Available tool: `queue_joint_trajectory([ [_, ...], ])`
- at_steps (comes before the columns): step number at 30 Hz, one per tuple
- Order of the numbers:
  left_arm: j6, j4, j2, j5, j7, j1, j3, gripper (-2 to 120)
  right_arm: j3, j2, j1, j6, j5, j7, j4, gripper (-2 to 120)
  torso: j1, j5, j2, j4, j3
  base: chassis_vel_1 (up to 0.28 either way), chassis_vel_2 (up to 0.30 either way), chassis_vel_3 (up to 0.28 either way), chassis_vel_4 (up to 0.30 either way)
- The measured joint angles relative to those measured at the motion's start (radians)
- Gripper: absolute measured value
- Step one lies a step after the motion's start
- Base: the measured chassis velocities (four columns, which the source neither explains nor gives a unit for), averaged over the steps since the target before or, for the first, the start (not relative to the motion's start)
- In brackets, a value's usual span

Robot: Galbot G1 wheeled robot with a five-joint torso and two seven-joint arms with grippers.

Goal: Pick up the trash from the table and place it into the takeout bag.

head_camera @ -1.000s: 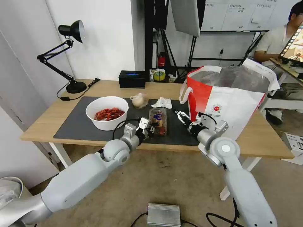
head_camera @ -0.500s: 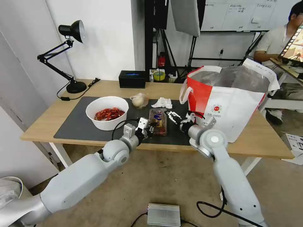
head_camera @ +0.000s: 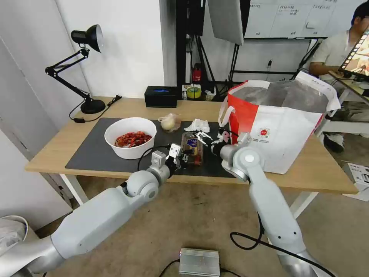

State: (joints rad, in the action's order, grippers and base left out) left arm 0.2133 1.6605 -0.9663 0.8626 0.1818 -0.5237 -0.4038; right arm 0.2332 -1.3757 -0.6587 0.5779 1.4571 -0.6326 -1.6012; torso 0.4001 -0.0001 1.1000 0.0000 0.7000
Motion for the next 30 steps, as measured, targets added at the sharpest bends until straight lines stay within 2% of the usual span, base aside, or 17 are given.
queue_joint_trajectory([
  [9, -0.005, 0.0, 0.007, 0.0, 0.0, 0.0, 0.002, 0, -0.004, -0.043, 0.047, 0.015, -0.005, -0.018, 0.069, 100, 0.0, 0.0, 0.0, 0.0, 0.0, 0.0, 0.0, 0.0, 0.0],
  [30, -0.016, 0.005, 0.012, -0.001, -0.001, -0.014, 0.008, 0, -0.003, -0.052, 0.045, 0.041, -0.008, -0.008, 0.094, 100, 0.0, 0.0001, 0.0, 0.0, 0.0, 0.0, 0.0, 0.0, 0.0],
])
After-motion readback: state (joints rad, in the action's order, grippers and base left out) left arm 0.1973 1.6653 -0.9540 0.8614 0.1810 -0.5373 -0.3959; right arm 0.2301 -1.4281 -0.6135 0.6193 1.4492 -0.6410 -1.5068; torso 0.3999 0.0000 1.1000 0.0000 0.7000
